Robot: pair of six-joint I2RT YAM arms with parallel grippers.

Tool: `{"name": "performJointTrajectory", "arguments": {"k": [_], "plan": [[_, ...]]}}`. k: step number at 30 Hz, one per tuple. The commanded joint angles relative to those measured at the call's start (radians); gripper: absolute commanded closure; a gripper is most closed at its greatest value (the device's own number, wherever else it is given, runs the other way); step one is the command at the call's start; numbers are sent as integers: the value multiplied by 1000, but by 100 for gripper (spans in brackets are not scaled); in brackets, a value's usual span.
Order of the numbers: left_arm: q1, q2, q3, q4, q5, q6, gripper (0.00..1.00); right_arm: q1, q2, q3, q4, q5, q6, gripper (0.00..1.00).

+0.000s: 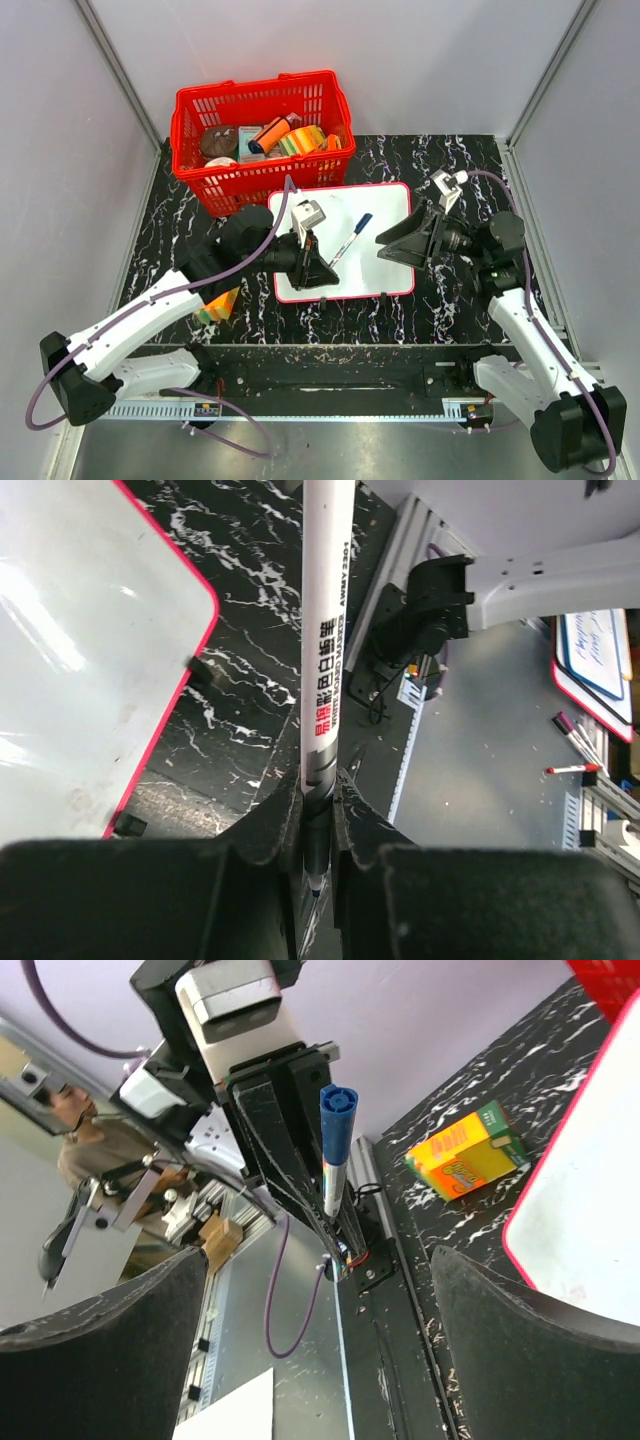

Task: Write a sentence on the whiteboard
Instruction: Pass from the left arm to the right

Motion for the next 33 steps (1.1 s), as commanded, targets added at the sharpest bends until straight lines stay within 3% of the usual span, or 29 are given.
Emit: {"name": "performJointTrajectory", "arguments": {"k": [1, 12, 15, 17, 20, 28, 33], "plan": [[-16, -5, 26, 85, 110, 11, 100, 66, 13, 10, 99, -1, 6, 1], [-59, 34, 57, 85, 138, 20, 100, 254, 108, -1, 251, 73, 19, 11], [-64, 38, 63, 84, 137, 20, 100, 284, 129, 1, 285, 87, 38, 18], [-65, 41, 63, 82, 135, 20, 100, 295, 137, 4, 289, 91, 41, 29], [-70, 40, 62, 82, 124, 17, 100, 304, 137, 5, 282, 93, 35, 43], [-74, 45, 63, 81, 118, 20, 100, 326, 134, 14, 190, 82, -25, 55], [-74, 38, 63, 82, 117, 23, 100, 329, 97, 8, 78, 82, -97, 55]]}}
